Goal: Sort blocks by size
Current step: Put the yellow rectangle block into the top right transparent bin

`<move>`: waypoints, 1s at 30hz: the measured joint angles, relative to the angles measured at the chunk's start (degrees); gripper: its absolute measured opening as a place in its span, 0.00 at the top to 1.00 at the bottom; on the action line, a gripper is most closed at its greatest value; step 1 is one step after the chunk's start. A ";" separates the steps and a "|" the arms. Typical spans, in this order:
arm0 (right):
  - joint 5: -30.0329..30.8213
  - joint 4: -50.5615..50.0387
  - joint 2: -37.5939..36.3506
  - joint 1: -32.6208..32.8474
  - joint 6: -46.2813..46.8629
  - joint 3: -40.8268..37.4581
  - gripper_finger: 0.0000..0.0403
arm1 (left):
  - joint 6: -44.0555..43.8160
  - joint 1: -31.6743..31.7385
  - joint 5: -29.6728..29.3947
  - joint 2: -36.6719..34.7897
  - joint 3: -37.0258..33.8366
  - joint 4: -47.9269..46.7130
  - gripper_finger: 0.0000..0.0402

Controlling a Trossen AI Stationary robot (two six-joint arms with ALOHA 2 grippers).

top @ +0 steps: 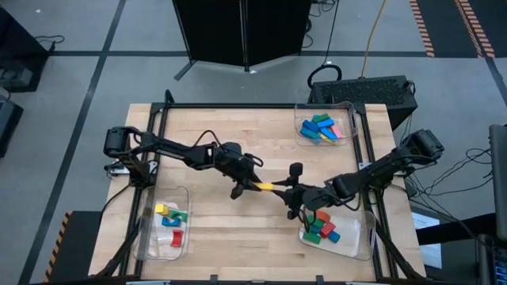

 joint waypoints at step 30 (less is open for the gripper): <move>7.26 4.36 -0.73 3.39 -21.38 0.02 0.48 | -3.71 1.99 7.14 0.00 1.43 1.16 0.73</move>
